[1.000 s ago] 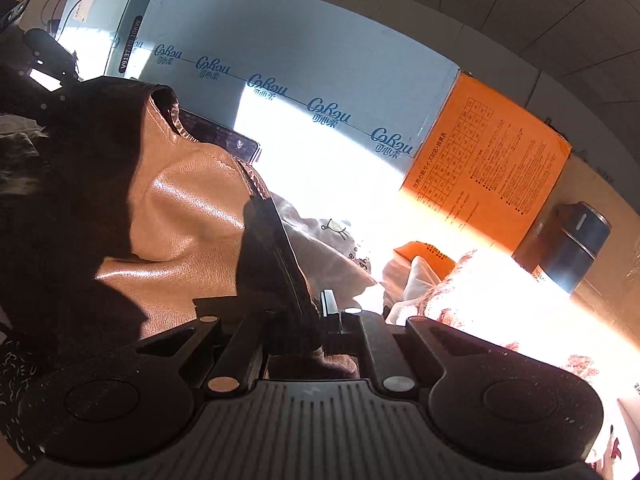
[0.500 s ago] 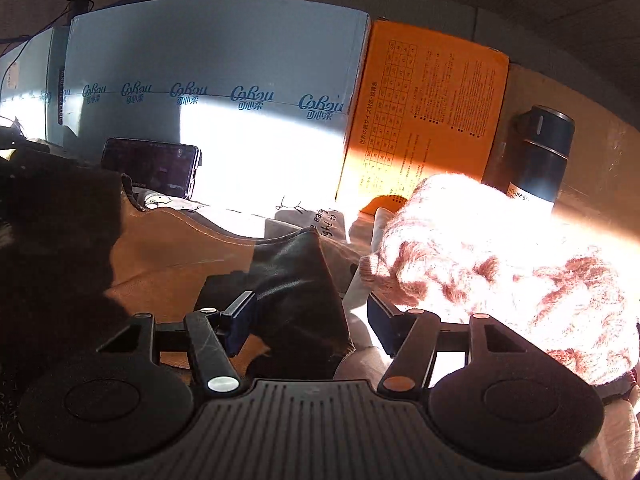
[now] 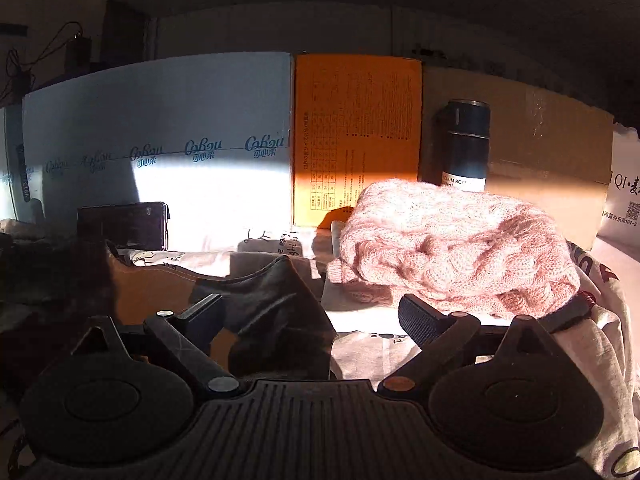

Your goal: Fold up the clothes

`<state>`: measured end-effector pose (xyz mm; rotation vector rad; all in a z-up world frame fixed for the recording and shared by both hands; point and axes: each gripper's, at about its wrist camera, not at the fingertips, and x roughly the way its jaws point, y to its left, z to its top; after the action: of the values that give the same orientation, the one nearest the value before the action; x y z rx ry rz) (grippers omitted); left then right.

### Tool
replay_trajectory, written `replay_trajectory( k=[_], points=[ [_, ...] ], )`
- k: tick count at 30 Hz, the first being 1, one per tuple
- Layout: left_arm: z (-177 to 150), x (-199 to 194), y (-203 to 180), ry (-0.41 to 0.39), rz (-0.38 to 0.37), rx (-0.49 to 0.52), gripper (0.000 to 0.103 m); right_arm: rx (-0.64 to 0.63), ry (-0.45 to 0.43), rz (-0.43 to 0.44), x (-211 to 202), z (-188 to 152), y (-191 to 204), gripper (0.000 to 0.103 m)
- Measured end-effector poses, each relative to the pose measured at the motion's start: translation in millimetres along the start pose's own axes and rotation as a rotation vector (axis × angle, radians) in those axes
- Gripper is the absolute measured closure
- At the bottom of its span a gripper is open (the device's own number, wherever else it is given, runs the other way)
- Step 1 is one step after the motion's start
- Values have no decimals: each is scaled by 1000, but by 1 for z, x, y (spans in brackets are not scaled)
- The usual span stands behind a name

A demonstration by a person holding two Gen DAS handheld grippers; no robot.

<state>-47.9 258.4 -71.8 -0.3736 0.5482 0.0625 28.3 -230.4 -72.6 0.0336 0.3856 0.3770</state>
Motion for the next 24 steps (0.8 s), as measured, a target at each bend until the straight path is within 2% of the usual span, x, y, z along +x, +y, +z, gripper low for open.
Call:
replay_trajectory(
  k=[1,3,5,8,10,13,16,22,24],
  points=[
    [-6,-6,4,18,-27,-56,10,66,10,-7,-8,-3,-2,6],
    [-17,-15,9,35,-58,-106,9,221,45,-35,-22,-9,-6,6],
    [-28,-23,14,50,-90,-154,9,372,81,-6,-33,-14,-12,5],
    [-36,-32,14,49,-138,-180,6,586,143,44,-45,-21,-22,5],
    [-39,-34,13,53,-155,-180,5,669,199,59,-42,-24,-25,5],
    [-43,-35,10,60,-167,-174,5,758,268,68,-33,-31,-24,5],
    [-48,-35,9,73,-196,-178,5,834,296,104,-19,-40,-21,5],
    [-55,-25,7,112,-193,-169,5,882,222,107,8,-38,-18,5],
    [-56,-25,6,112,-192,-159,5,891,179,100,16,-37,-17,8]
  ],
)
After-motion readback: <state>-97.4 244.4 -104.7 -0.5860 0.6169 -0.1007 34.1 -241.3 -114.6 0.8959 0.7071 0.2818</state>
